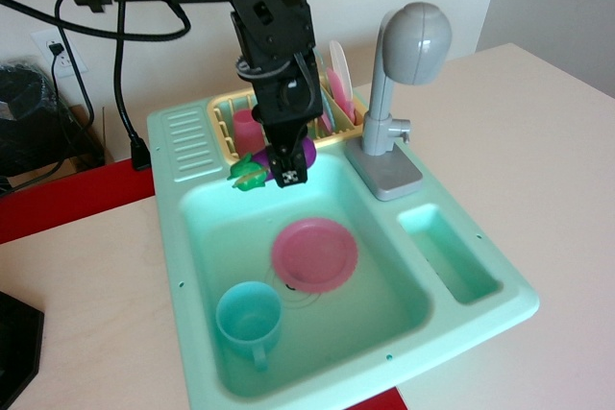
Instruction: Put eggplant on plate
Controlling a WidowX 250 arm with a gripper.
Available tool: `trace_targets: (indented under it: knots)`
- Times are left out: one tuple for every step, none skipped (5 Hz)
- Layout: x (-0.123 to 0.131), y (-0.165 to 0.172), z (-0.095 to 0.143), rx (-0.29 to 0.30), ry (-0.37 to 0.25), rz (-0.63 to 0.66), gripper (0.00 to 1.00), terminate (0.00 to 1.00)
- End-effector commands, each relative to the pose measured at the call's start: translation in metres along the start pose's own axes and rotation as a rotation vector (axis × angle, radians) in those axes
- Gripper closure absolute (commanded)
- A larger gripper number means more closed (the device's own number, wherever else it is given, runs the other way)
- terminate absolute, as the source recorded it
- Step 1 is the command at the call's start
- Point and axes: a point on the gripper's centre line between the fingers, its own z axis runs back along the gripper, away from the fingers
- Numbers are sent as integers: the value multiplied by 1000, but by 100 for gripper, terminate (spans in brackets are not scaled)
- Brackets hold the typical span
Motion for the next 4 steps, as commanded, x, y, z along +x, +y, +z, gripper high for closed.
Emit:
trace_targets:
  knots:
    - [13, -21, -10, -4, -26, -21, 100, 0]
    - [14, -24, -31, 6, -4, -25, 100, 0]
    - [16, -23, -48, 14, 12, -23, 100, 0]
    - [17, -20, -62, 31, 21, -35, 100, 0]
